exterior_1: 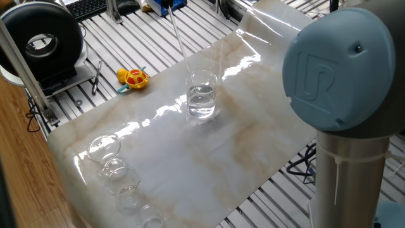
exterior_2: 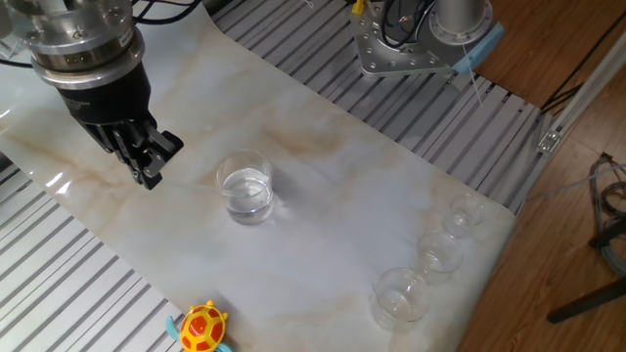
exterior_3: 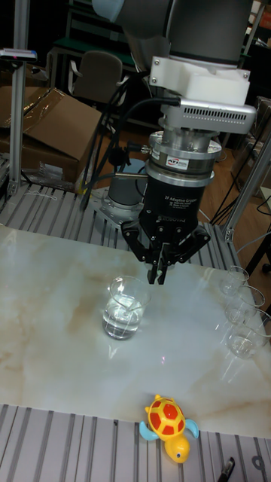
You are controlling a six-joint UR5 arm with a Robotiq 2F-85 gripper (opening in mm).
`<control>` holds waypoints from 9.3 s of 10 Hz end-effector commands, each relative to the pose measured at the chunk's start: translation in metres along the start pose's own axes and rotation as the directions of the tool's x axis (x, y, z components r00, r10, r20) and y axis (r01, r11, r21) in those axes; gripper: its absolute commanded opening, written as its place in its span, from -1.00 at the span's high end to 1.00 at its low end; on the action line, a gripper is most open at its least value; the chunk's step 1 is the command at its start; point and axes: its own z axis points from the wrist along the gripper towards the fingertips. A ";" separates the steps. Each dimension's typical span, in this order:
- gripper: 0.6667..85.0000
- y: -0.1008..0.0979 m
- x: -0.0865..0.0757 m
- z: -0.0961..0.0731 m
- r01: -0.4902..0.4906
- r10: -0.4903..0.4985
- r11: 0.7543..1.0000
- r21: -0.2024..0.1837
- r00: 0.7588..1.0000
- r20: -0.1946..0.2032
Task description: Stir the beaker with a glass rod
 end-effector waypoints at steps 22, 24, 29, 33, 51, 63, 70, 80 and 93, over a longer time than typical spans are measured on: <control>0.99 0.008 0.002 -0.007 0.020 -0.019 1.000 -0.016 0.999 0.046; 0.99 0.009 0.001 -0.007 0.033 -0.032 0.999 -0.021 0.998 0.050; 0.99 0.023 0.002 -0.008 0.030 -0.026 0.997 -0.075 0.998 0.049; 0.99 0.012 0.003 -0.007 0.058 -0.057 0.998 -0.029 0.997 0.046; 0.99 0.011 -0.008 -0.018 0.107 -0.107 0.994 0.013 0.985 0.133; 0.99 0.023 0.008 -0.021 0.077 -0.069 0.996 -0.049 0.988 0.136; 0.99 0.013 0.011 -0.022 0.104 -0.099 0.994 -0.029 0.986 0.133; 0.99 0.014 0.009 -0.022 0.145 -0.142 0.989 -0.008 0.974 0.175; 0.99 0.014 0.008 -0.028 0.161 -0.160 0.987 0.015 0.964 0.212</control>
